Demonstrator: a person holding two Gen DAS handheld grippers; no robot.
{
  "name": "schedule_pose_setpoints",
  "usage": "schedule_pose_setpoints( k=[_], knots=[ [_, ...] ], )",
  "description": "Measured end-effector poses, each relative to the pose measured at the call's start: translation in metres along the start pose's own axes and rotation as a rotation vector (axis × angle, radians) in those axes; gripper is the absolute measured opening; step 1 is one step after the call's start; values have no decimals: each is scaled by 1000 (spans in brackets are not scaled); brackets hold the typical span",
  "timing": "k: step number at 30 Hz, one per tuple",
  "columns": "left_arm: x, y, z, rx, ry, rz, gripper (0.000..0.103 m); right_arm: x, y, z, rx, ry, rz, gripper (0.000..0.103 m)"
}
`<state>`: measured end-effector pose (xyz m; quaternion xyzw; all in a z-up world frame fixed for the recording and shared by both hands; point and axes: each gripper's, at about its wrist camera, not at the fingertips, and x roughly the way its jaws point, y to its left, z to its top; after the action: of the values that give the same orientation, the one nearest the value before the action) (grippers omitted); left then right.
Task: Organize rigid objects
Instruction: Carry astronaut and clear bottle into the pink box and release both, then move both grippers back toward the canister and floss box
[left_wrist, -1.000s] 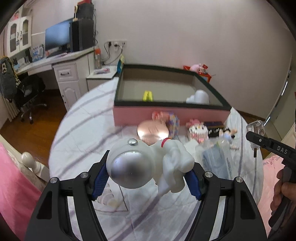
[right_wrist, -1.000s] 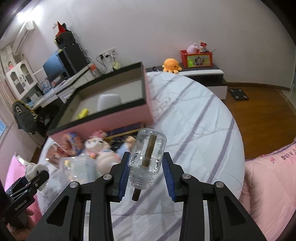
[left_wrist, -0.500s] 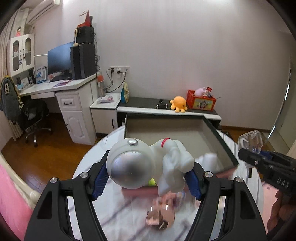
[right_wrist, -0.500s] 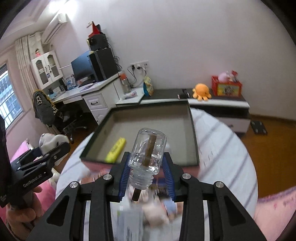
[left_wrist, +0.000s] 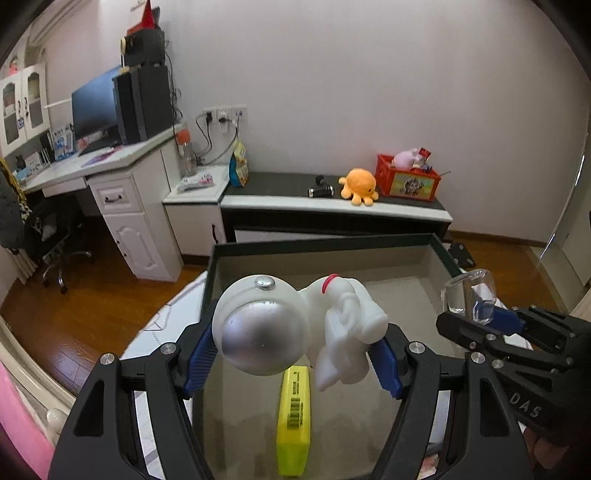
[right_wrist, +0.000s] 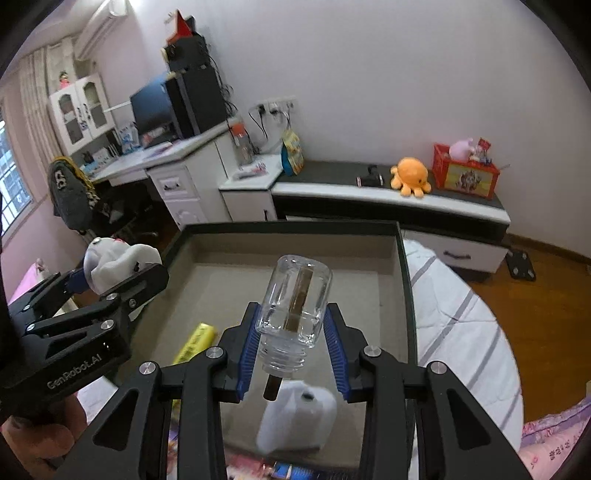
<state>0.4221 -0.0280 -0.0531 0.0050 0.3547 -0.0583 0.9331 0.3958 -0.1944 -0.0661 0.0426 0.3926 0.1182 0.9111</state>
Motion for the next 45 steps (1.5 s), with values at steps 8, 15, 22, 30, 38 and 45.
schedule_pose_setpoints(
  k=[8,15,22,30,38,45],
  knots=[
    [35,-5,-4,29,125,0,82,34,-4,-2,0,90,-36,36],
    [14,10,-9,-22,91,18,102,27,-7,-6,34,91,-50,73],
    [-38,22,-17,-59,-6,15,103,2,-8,-12,64,38,-61,103],
    [-106,31,-42,-85,-95,10,103,-42,3,-28,91,-42,-48,103],
    [-153,30,-72,-88,-128,17,103,-109,12,-56,108,-165,-40,103],
    [-182,26,-103,-102,-143,12,103,-156,23,-78,100,-238,-33,103]
  ],
)
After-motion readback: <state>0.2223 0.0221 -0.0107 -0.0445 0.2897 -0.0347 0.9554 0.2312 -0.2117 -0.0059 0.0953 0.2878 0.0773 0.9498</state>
